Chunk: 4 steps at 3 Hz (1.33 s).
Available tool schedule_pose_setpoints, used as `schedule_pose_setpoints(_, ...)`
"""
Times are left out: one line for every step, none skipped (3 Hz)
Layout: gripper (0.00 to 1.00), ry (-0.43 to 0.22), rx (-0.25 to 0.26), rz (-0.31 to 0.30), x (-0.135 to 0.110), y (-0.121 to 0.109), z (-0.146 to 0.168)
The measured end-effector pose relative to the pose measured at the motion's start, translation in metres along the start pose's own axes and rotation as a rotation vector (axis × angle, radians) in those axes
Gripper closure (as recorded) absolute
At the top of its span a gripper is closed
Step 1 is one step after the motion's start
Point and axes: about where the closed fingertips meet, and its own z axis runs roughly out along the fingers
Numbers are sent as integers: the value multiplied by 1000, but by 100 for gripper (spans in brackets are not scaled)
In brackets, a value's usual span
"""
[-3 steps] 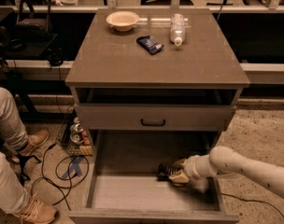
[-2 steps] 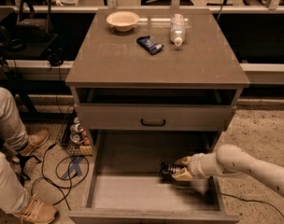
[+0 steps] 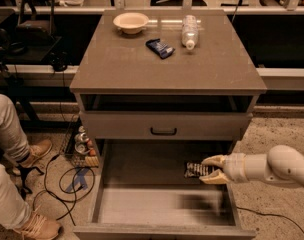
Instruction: Pick rxbar chocolate from middle drawer and place on counter
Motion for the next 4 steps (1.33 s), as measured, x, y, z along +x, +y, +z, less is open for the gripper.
schedule_pose_setpoints(100,-8,-16,-6,-1,5,-2)
schedule_pose_setpoints(100,-8,-16,-6,-1,5,-2)
schedule_pose_setpoints(100,-14,21,-81,-34,-1,-44)
schedule_pose_setpoints(100,-19,98,-202,-91,-9,-114)
